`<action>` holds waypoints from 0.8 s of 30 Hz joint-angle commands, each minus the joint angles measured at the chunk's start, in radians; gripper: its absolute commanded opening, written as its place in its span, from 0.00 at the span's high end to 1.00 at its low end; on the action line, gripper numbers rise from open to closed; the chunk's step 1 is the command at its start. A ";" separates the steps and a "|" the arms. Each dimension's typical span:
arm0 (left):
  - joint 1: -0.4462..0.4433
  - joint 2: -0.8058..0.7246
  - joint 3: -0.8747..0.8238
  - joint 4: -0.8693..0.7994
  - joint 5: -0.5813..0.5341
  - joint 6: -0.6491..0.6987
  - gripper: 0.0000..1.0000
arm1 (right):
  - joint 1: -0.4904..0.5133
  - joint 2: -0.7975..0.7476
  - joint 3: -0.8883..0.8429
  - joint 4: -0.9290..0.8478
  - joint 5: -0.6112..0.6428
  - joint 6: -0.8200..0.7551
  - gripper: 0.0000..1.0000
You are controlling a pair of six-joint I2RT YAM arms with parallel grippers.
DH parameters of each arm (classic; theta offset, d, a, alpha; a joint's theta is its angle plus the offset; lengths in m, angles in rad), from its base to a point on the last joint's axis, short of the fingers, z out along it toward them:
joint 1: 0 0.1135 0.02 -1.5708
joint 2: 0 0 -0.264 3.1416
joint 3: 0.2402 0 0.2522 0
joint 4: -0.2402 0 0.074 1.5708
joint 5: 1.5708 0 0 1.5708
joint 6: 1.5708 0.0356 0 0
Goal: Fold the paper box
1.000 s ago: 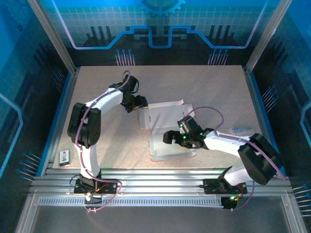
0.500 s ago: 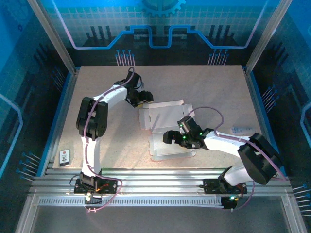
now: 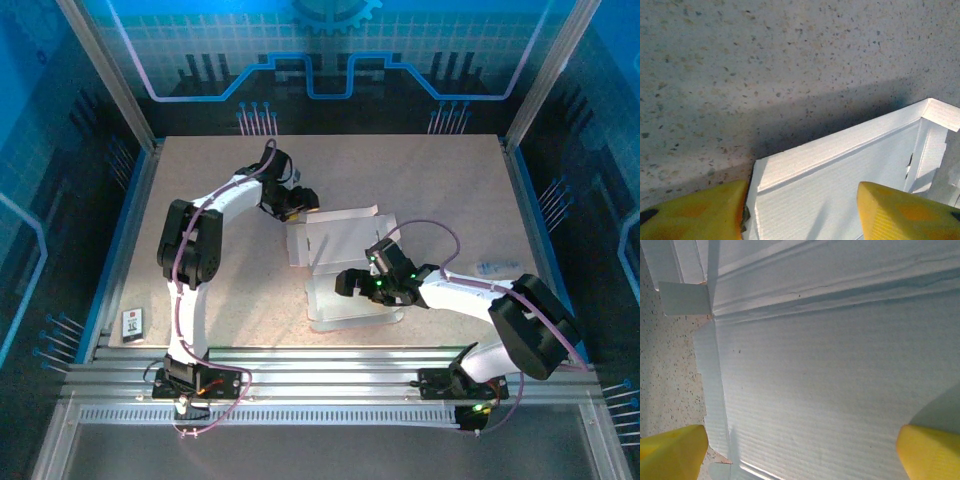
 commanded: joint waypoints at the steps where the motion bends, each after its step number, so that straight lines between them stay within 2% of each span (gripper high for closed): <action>1: -0.021 0.017 0.047 -0.003 0.024 -0.022 0.41 | 0.021 0.070 -0.048 -0.088 -0.005 0.017 0.00; 17: -0.087 0.074 0.058 0.067 0.002 -0.074 0.41 | 0.029 0.115 0.081 -0.154 -0.028 -0.030 0.00; 24: -0.086 0.007 0.069 0.032 -0.035 -0.043 0.41 | 0.032 0.027 0.092 -0.177 -0.018 -0.078 0.00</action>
